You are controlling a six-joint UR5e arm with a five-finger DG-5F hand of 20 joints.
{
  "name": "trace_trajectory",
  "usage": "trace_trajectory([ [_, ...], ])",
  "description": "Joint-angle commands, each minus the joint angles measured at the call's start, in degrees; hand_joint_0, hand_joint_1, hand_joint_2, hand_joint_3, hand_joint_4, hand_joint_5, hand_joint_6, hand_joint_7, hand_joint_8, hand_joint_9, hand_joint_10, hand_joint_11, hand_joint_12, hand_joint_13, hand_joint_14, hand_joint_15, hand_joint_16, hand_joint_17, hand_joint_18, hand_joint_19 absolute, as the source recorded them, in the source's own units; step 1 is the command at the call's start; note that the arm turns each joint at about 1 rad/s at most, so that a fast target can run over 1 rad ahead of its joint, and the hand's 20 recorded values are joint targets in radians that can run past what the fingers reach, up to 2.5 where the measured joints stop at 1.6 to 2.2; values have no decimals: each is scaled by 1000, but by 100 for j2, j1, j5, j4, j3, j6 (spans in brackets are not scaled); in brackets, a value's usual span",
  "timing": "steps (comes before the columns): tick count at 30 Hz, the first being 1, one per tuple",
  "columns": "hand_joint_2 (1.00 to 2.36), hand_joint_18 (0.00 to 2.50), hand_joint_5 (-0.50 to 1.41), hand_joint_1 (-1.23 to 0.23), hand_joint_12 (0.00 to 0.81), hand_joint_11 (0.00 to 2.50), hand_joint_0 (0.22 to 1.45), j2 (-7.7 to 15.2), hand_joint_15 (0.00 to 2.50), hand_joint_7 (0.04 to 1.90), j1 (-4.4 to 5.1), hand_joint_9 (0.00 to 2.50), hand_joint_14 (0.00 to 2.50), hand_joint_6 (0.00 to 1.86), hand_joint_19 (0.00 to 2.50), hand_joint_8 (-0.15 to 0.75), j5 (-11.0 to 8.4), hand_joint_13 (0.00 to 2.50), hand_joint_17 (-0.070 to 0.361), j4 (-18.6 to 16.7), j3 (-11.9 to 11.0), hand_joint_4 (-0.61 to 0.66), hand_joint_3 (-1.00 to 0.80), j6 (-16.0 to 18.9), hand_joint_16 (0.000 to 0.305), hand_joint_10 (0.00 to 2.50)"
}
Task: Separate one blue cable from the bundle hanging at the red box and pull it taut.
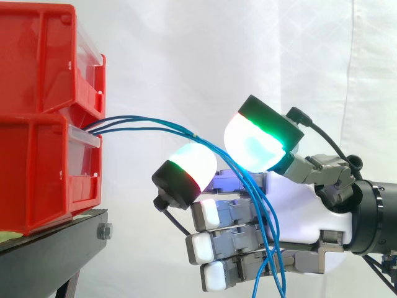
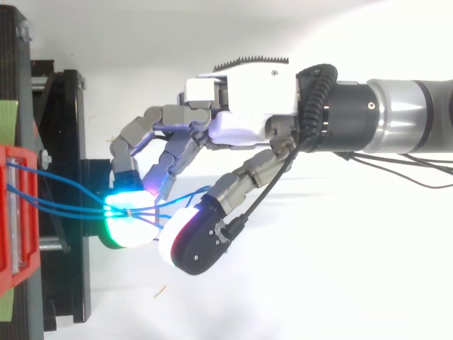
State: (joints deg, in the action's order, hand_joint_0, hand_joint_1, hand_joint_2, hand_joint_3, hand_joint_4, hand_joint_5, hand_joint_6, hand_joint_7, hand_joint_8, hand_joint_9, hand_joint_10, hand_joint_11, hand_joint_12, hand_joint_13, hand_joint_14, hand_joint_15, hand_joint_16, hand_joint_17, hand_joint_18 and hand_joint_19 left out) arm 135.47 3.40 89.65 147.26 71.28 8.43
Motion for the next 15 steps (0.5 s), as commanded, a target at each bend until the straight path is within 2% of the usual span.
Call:
trace_trajectory([
  [1,1000,759,-180,-894,337,664,534,-3,567,959,-6,921,20,898,551,263,0,878,97,4,-9,86,-500,-8,43,20],
  [3,1000,776,-172,-837,355,654,484,-3,573,939,-6,941,19,888,555,277,0,906,104,4,0,103,-500,-8,46,19],
  [9,1000,784,-160,-589,344,662,544,-3,589,966,-6,995,21,857,586,279,0,926,98,4,0,93,-500,-8,44,20],
  [13,1002,767,-160,-614,337,658,601,-3,591,1020,-6,994,23,850,606,274,0,923,94,13,0,66,-482,-8,42,23],
  [15,1011,757,-161,-676,342,677,598,6,593,1036,-6,984,21,856,615,276,0,910,95,22,0,58,-362,-17,42,21],
])
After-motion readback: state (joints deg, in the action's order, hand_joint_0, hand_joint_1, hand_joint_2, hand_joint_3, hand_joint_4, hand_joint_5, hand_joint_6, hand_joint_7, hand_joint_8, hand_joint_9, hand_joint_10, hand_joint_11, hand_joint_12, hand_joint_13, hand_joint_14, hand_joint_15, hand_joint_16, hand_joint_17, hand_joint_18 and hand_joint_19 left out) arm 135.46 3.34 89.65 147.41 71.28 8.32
